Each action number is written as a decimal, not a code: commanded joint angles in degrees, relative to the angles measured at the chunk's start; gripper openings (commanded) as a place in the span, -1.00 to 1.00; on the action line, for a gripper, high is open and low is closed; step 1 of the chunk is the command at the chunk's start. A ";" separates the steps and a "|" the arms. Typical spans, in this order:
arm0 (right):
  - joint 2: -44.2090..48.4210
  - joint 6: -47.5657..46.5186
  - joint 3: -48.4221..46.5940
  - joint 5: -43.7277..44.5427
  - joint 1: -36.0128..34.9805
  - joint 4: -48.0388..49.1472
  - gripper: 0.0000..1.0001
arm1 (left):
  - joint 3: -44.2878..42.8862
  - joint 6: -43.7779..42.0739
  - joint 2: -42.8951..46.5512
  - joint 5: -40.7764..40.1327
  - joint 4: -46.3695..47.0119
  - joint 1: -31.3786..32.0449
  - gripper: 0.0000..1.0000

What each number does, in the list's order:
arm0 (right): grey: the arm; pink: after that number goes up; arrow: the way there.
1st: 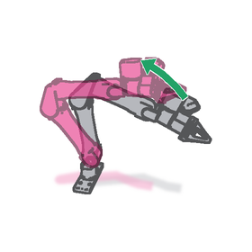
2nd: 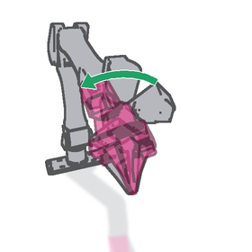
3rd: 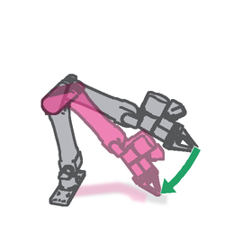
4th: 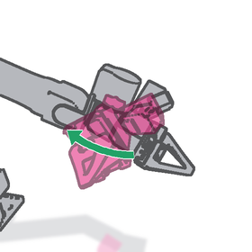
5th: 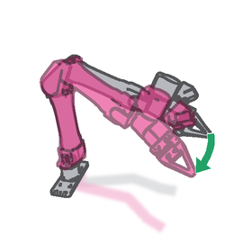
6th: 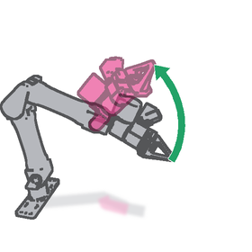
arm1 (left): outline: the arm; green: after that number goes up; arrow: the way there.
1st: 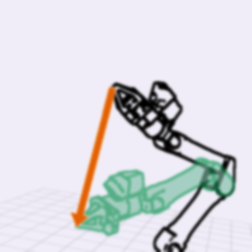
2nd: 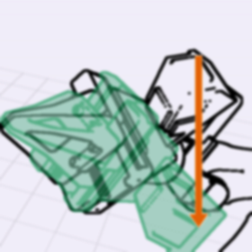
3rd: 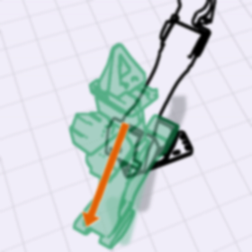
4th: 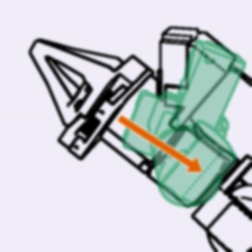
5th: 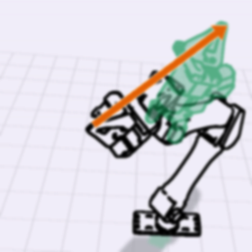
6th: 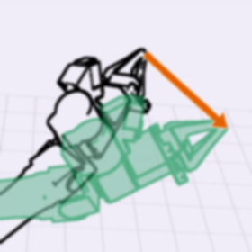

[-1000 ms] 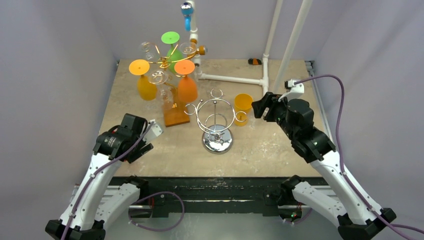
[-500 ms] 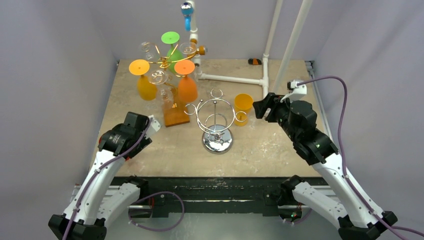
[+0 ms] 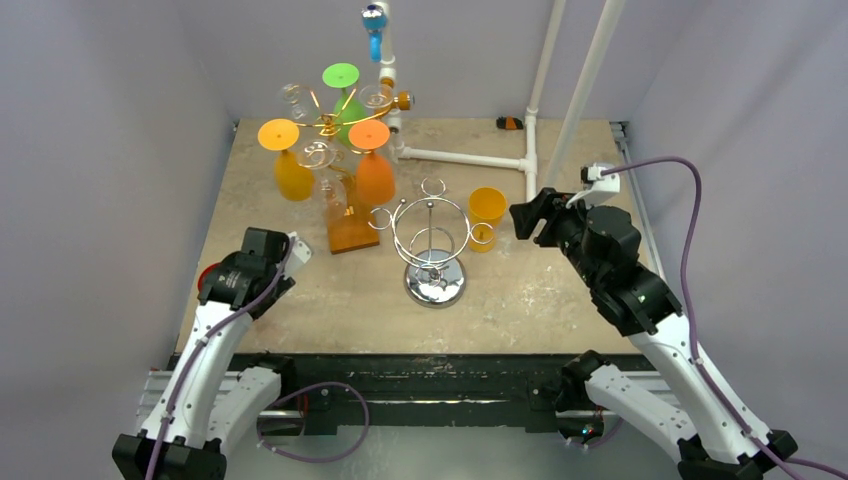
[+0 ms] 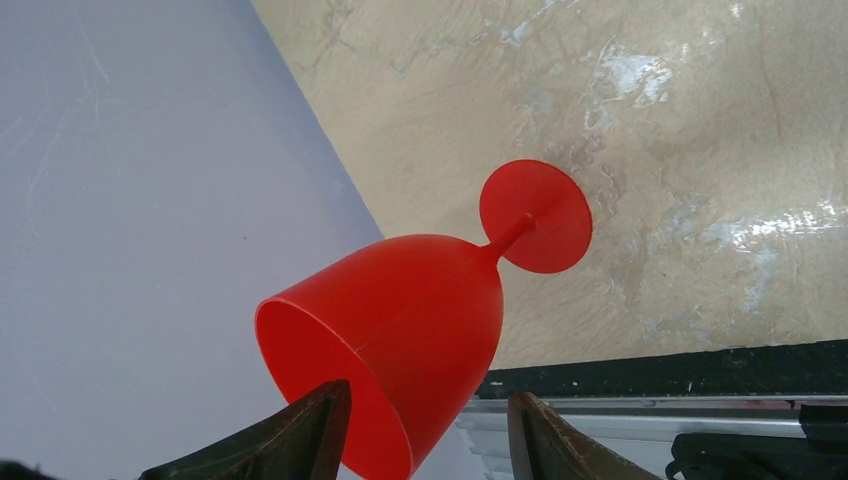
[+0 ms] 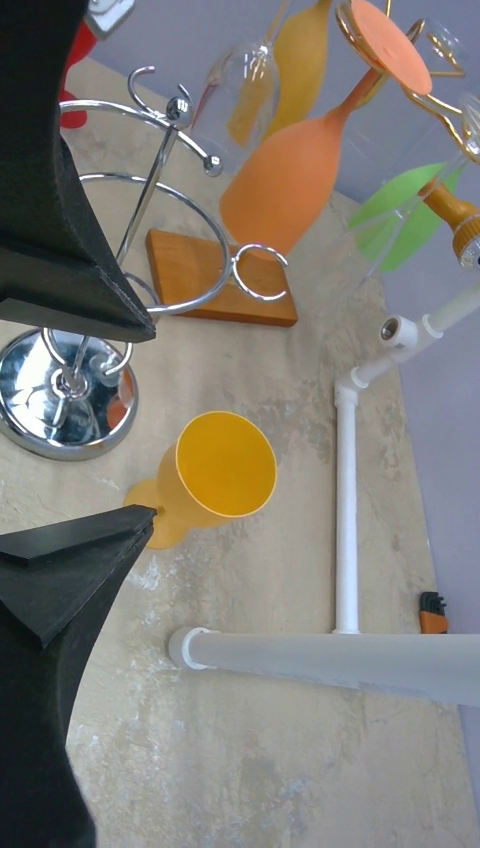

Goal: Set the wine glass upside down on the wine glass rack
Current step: Pick up the wine glass at the corner of the board, then turn the wine glass upside down at the wine rack.

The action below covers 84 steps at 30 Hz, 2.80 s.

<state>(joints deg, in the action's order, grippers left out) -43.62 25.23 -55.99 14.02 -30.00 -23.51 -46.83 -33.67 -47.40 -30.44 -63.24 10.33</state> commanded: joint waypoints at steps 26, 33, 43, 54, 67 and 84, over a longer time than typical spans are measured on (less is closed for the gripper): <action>-4.81 -1.33 -11.55 -7.59 -0.30 0.31 0.38 | -55.48 -0.59 -9.43 29.01 -19.04 -6.20 -1.00; -8.56 0.38 -19.35 -13.74 -0.24 0.32 0.57 | -59.72 -3.76 -3.55 57.31 -8.93 -6.18 -1.00; -15.52 8.84 -27.44 -28.40 -0.24 7.55 0.97 | -62.82 4.75 -1.04 74.72 10.04 -5.93 -1.00; -20.81 26.60 -26.37 -43.89 -1.88 31.26 0.98 | -41.39 28.57 7.41 81.70 44.45 -5.93 -1.00; -25.38 46.23 -20.69 -47.02 -6.13 62.52 0.96 | -39.30 38.46 6.33 90.77 52.04 -5.93 -1.00; -34.48 70.16 -19.85 -47.05 -13.42 103.23 0.20 | -39.38 54.82 4.29 96.09 70.02 1.16 -1.00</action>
<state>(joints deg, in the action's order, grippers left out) -77.38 90.19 -72.27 -31.59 -42.19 66.85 -84.90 18.31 -40.91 64.88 3.20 8.93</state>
